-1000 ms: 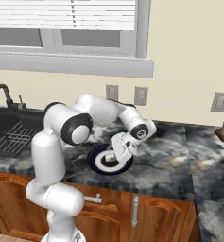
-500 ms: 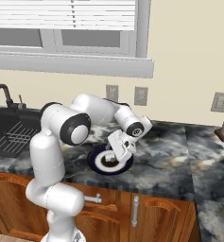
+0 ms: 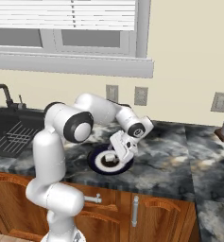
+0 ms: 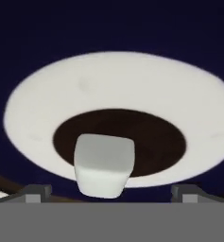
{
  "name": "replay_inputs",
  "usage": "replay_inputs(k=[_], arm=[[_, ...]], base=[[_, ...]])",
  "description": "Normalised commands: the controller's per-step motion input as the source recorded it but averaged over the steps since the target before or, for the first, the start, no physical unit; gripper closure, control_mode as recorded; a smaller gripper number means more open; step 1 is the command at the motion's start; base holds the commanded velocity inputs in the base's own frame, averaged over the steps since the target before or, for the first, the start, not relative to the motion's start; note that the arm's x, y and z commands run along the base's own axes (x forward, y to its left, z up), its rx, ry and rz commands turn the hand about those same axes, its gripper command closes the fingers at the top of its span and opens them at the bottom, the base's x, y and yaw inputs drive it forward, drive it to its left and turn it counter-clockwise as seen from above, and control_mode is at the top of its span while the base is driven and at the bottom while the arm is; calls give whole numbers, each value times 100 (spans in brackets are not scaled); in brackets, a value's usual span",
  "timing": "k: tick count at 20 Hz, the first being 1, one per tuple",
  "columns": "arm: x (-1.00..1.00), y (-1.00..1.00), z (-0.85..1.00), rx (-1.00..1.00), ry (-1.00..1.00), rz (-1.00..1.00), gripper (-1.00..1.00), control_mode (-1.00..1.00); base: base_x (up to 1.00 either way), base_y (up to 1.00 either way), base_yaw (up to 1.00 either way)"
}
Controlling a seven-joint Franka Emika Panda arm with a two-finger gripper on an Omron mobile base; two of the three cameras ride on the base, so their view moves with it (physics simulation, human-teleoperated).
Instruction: Pick up the marshmallow and place it in the cup of hot chocolate on the dining counter.
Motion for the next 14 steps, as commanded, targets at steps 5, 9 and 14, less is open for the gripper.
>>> replay_inputs(k=[5, 9, 14], arm=[[12, -23, -13, 0, -2, 0, -100, -100], [1, -1, -4, 0, -1, 0, -100, -100], [0, 3, 0, 0, -1, -1, -100, -100]], base=[[0, 0, 0], [0, 0, 0], [0, 0, 0]])
